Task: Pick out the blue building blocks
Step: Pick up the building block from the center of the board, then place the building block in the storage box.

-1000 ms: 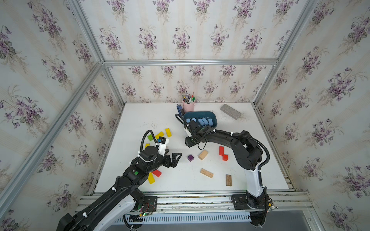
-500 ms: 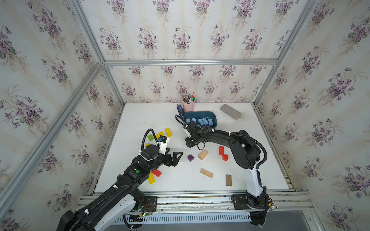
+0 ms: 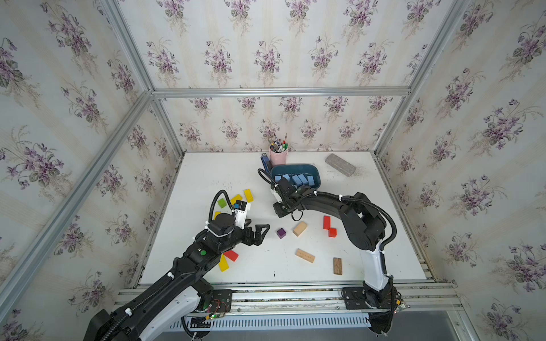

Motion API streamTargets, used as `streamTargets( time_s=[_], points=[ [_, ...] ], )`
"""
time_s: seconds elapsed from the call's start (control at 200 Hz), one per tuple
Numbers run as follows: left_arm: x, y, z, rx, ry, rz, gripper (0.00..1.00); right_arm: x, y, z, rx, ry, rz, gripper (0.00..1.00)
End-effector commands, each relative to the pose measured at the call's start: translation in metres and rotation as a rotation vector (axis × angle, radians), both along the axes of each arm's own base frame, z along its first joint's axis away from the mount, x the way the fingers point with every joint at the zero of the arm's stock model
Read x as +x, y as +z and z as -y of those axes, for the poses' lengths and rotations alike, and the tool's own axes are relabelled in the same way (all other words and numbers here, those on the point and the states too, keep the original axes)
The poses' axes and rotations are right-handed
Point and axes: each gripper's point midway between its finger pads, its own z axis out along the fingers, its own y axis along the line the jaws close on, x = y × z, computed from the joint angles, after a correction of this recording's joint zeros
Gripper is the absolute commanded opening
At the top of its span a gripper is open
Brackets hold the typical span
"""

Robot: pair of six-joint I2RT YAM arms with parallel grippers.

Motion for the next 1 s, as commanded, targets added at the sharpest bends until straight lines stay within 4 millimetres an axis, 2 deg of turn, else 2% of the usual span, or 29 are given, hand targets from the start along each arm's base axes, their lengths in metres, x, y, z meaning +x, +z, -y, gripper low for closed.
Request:
streamTargets(
  time_s=[0.0,0.2,0.345,0.455,0.565,0.595,0.605,0.615,0.68,0.844,0.994],
  points=[
    [0.003,0.012,0.003,-0.034,0.000,0.028,0.99,0.008,0.027,-0.004,0.042,-0.006,0.057,0.15],
    [0.003,0.011,0.003,-0.034,0.004,0.029,0.99,0.031,0.070,0.012,0.056,-0.050,0.146,0.15],
    [0.003,0.012,0.004,-0.039,-0.001,0.031,0.99,0.057,0.085,0.033,0.055,-0.108,0.171,0.15],
    [0.002,0.013,0.004,-0.040,-0.006,0.035,0.99,0.080,0.088,0.053,0.040,-0.166,0.183,0.15],
    [0.001,0.015,0.006,-0.046,-0.020,0.040,0.99,0.101,0.079,0.076,0.013,-0.236,0.167,0.15],
    [0.001,0.015,0.006,-0.047,-0.025,0.040,0.99,0.104,0.076,0.076,0.012,-0.244,0.159,0.15],
    [0.000,0.015,0.007,-0.047,-0.028,0.041,0.99,0.112,0.074,0.089,0.009,-0.275,0.157,0.15],
    [0.000,0.015,0.007,-0.047,-0.030,0.040,0.99,0.115,0.073,0.094,0.008,-0.287,0.155,0.15],
    [-0.001,0.017,0.009,-0.052,-0.044,0.044,0.99,0.123,0.063,0.106,0.002,-0.322,0.137,0.15],
    [-0.004,0.020,0.013,-0.062,-0.075,0.052,0.99,0.132,0.040,0.123,-0.014,-0.371,0.096,0.16],
    [-0.004,0.019,0.013,-0.057,-0.079,0.052,0.99,0.134,0.024,0.127,-0.015,-0.380,0.062,0.18]
  ],
)
